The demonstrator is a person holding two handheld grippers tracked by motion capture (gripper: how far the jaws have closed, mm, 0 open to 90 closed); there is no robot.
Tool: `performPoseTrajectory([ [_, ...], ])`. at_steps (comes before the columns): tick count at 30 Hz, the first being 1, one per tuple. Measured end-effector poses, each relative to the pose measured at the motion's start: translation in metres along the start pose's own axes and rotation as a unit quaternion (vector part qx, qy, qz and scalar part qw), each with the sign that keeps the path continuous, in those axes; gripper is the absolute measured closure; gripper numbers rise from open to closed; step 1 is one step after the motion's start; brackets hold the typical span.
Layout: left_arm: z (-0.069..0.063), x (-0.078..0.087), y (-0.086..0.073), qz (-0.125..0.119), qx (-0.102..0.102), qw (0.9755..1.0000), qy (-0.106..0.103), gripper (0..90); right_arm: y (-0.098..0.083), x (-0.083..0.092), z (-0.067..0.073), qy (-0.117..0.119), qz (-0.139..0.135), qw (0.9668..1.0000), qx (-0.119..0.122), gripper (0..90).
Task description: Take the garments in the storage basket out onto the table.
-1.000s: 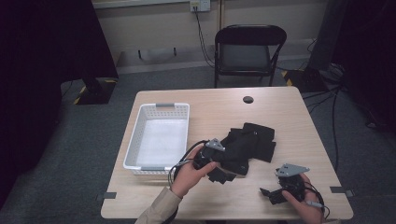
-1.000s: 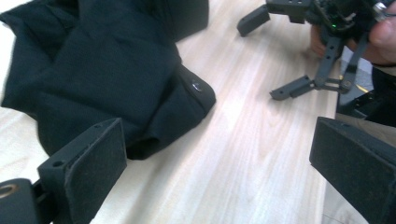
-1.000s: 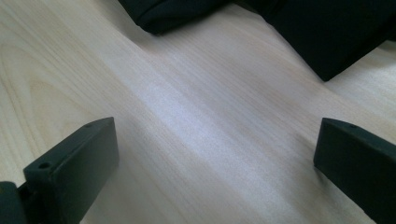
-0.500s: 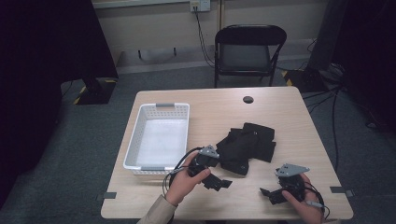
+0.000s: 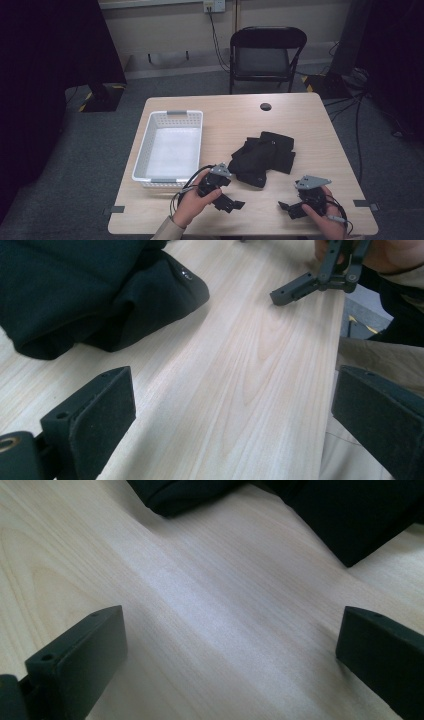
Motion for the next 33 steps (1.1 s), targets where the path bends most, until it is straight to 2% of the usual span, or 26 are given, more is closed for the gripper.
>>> performPoseTrajectory([
  [7,0.001,0.004,-0.011,-0.008,0.005,1.0000,-0.003,3.5,0.000,0.000,0.000,0.000,0.000,1.0000,0.000,0.0],
  [14,0.003,0.008,-0.020,-0.005,0.008,1.0000,-0.001,3.5,0.000,0.000,0.000,0.000,0.000,1.0000,0.000,0.0],
  [33,0.006,0.008,-0.043,0.017,0.012,0.9997,-0.009,3.7,0.000,0.000,0.000,0.000,0.000,1.0000,0.000,0.0],
])
Point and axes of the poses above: each handheld gripper's, and its own axes: x roughly backward along the jaws, y roughly out of its top, z roughly to its left, the point moved 10 cm from there along -x, roughly forward along the jaws, and after that the axes turned 12 degrees about z, right-handed, at the moved point
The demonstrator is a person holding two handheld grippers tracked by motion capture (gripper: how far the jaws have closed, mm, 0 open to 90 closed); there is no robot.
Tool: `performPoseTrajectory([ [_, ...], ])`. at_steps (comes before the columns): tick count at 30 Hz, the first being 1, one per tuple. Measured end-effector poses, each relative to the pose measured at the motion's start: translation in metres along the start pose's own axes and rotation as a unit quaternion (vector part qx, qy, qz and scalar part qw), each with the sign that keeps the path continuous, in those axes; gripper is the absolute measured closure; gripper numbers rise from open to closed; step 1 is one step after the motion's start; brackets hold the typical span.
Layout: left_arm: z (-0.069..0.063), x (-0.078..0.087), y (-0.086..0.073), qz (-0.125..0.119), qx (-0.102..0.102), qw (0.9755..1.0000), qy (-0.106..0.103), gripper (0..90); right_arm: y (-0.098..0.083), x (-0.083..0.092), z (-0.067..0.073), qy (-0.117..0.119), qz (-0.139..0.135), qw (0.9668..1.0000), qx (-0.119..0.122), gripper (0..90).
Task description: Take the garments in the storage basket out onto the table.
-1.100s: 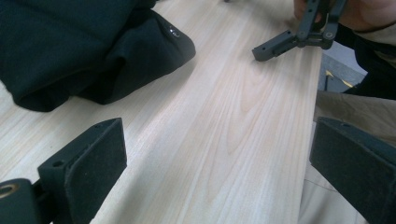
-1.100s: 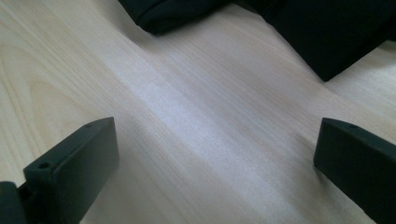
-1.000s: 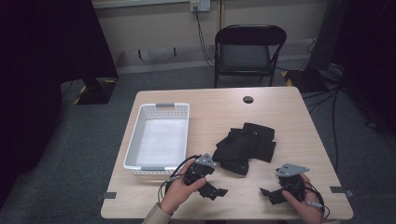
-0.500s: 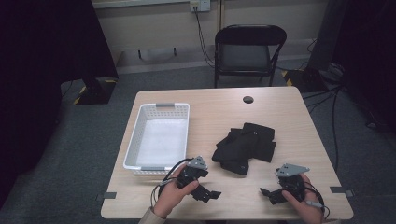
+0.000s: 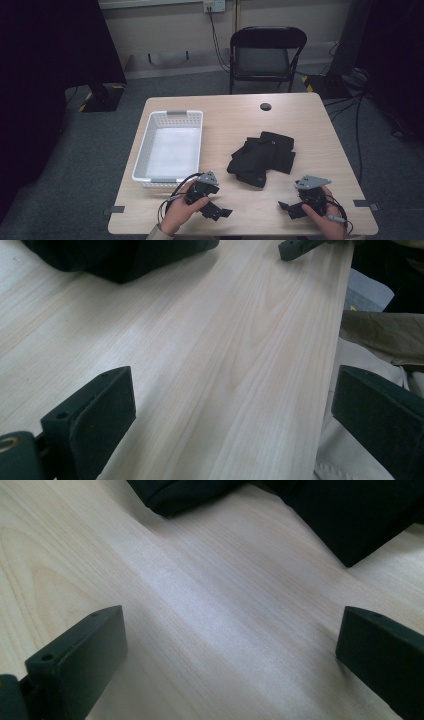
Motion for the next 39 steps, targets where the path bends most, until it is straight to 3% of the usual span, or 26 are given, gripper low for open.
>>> performPoseTrajectory([
  [19,-0.006,0.007,-0.020,0.004,0.001,0.9999,-0.016,3.7,0.000,0.000,0.000,0.000,0.000,1.0000,0.000,0.0],
  [33,0.005,0.019,-0.036,-0.004,0.016,0.9998,-0.009,3.8,0.000,0.000,0.000,0.000,0.000,1.0000,0.000,0.0],
  [39,0.005,0.022,-0.043,0.009,0.012,0.9998,-0.014,3.8,0.000,0.000,0.000,0.000,0.000,1.0000,0.000,0.0],
])
Point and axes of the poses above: each handheld gripper's, and its own axes: x roughly backward along the jaws, y roughly out of its top, z roughly to its left, the point moved 10 cm from there along -x, roughly forward along the jaws, and after that the axes turned 12 degrees about z, right-handed, at the moved point
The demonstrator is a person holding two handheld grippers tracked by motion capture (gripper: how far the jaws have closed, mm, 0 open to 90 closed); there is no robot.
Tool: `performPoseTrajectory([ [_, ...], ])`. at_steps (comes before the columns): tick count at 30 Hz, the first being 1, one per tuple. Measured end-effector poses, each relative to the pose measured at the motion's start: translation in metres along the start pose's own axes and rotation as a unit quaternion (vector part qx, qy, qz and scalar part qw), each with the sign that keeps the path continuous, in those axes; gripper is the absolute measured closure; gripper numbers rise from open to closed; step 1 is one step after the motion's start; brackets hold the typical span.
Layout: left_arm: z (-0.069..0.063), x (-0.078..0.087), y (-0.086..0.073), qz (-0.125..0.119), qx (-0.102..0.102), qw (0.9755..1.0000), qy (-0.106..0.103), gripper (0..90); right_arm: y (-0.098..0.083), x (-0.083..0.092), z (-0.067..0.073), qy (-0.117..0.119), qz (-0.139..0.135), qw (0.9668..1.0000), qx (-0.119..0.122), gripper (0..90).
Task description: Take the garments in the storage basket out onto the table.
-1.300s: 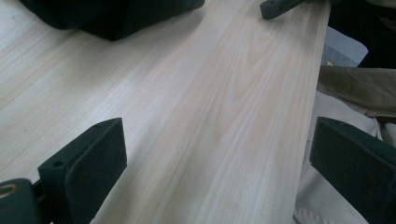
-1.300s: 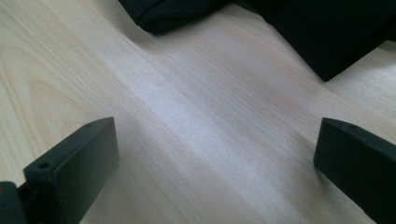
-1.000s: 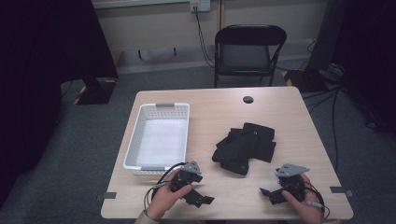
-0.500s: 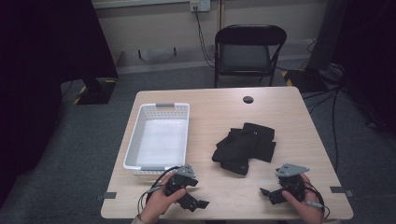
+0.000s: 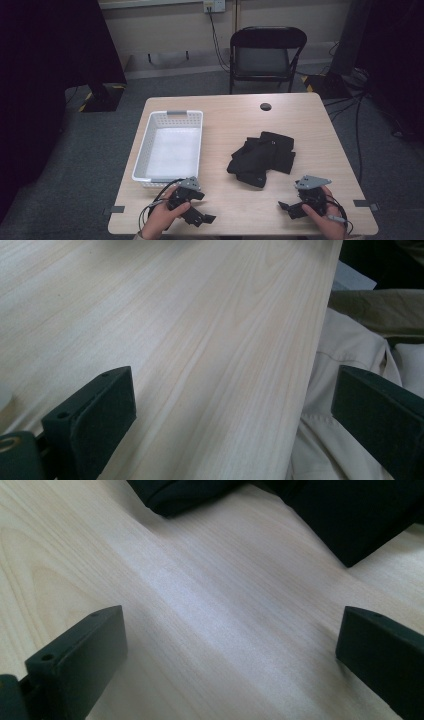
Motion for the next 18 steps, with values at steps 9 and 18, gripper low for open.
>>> performPoseTrajectory([
  [9,0.008,0.008,-0.007,-0.002,0.006,1.0000,0.005,4.0,0.000,0.000,0.000,0.000,0.000,1.0000,0.000,0.0],
  [18,0.015,0.018,-0.014,-0.003,0.014,0.9999,0.008,4.1,0.000,0.000,0.000,0.000,0.000,1.0000,0.000,0.0],
])
Point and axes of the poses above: each handheld gripper's, and its own axes: x roughly backward along the jaws, y roughly out of its top, z roughly to its left, the point moved 10 cm from there along -x, roughly forward along the jaws, and after that the axes turned 12 degrees about z, right-handed, at the moved point
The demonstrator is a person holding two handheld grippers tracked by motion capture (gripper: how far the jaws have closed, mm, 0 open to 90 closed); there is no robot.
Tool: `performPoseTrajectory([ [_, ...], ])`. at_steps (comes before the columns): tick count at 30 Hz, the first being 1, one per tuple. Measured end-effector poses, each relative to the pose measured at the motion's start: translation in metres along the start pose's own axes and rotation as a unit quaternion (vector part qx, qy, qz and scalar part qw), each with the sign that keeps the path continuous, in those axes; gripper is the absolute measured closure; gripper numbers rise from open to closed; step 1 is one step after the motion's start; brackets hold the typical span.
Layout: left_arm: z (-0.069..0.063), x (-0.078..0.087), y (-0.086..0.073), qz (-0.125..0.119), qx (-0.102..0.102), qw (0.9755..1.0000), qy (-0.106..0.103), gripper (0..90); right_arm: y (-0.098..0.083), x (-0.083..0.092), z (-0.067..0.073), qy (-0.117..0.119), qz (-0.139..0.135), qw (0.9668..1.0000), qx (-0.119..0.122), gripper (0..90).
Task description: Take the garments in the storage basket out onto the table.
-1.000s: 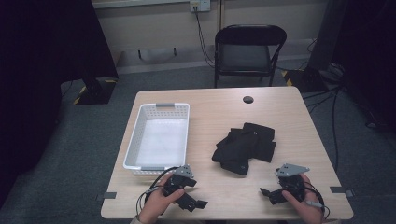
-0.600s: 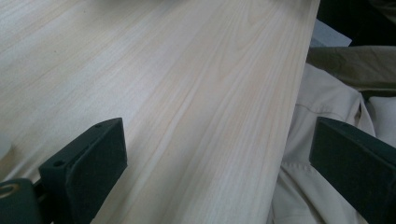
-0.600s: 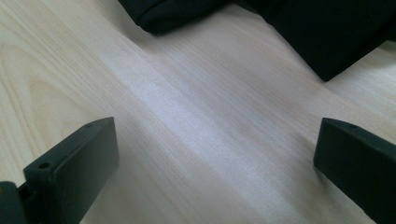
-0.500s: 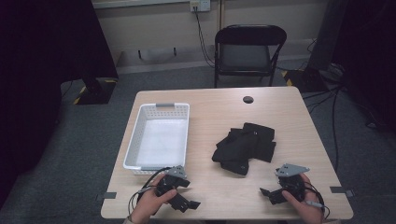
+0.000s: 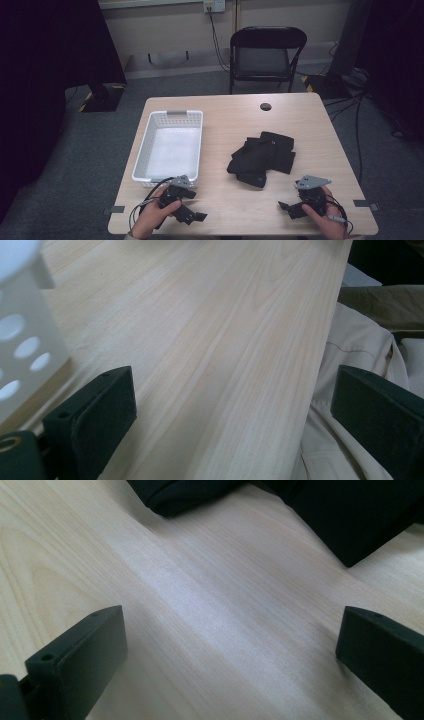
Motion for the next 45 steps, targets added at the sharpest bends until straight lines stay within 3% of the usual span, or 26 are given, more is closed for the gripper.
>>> performPoseTrajectory([
  [27,0.016,0.026,-0.019,-0.020,0.024,0.9995,0.000,6.1,0.000,0.000,0.000,0.000,0.000,1.0000,0.000,0.0],
  [45,0.035,0.040,-0.043,-0.021,0.034,0.9990,0.019,5.6,0.000,0.000,0.000,0.000,0.000,1.0000,0.000,0.0],
])
Point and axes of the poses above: each handheld gripper's, and its own axes: x roughly backward along the jaws, y roughly out of its top, z roughly to its left, the point moved 10 cm from there along -x, roughly forward along the jaws, and after that the axes turned 12 degrees about z, right-handed, at the moved point
